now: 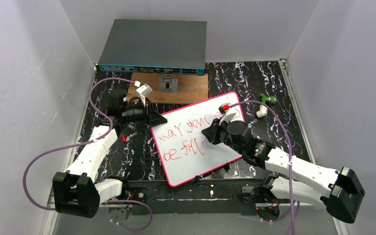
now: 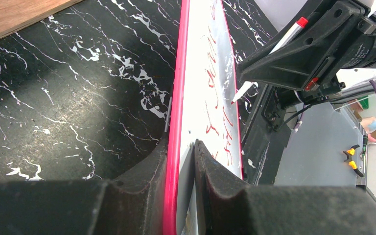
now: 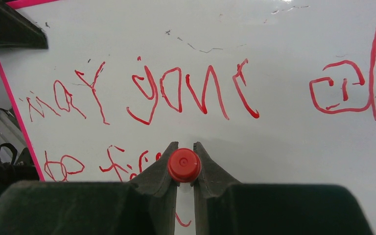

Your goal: Write a sentence on the whiteboard

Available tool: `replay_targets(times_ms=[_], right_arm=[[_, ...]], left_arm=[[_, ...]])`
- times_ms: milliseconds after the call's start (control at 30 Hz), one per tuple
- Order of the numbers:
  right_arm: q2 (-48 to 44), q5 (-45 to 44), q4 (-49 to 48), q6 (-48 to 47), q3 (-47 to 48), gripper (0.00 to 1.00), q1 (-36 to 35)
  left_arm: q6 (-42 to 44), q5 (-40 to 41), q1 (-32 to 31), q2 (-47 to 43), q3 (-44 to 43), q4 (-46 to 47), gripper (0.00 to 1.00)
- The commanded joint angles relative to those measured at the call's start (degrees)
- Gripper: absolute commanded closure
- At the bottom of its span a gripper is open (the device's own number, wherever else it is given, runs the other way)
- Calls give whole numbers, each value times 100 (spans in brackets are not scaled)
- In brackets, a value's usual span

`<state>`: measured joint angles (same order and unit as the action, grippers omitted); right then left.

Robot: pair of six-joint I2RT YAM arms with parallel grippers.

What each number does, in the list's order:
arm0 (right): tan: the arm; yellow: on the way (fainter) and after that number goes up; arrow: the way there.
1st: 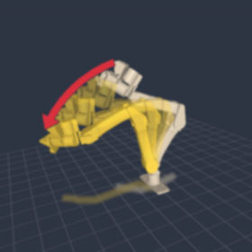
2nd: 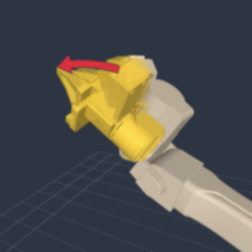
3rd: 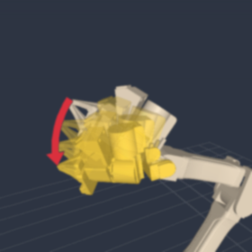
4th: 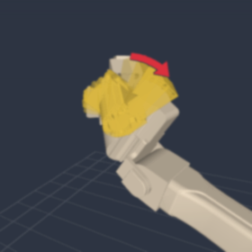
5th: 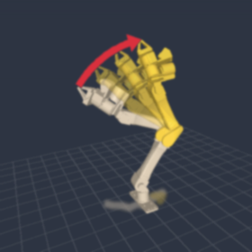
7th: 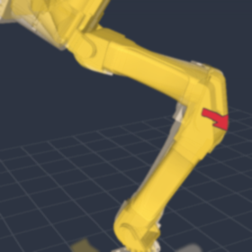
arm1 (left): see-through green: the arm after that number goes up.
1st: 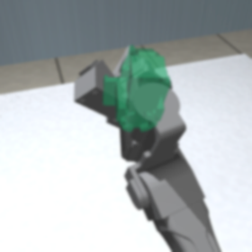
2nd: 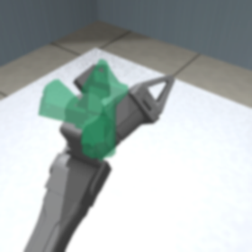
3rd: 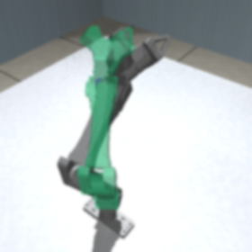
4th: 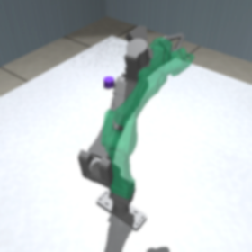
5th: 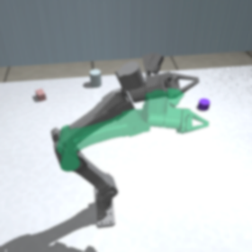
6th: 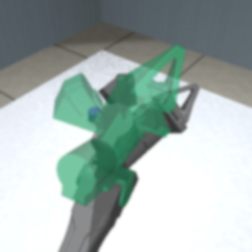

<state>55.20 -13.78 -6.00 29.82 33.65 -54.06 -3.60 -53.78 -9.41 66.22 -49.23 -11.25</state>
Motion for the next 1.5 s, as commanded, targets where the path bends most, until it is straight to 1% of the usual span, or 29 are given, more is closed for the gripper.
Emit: replay_targets(times_ms=[0,367,833,1000,1233,1467], right_arm=[[1,-340,-14,-56,210,99,-17],[-59,-698,251,-256,243,99,-17],[40,-1012,272,-595,203,99,14],[160,-860,195,-688,341,99,27],[444,-316,9,-455,468,99,27],[345,-270,104,-129,138,99,11]], left_arm=[[739,758,-17,21,-51,-80,100],[726,746,-16,12,-51,-71,100],[724,755,-17,-9,-42,-65,100],[720,732,-17,-10,-40,-60,100],[713,736,-17,-34,-42,-51,100],[719,750,-16,-56,-33,-53,100]])
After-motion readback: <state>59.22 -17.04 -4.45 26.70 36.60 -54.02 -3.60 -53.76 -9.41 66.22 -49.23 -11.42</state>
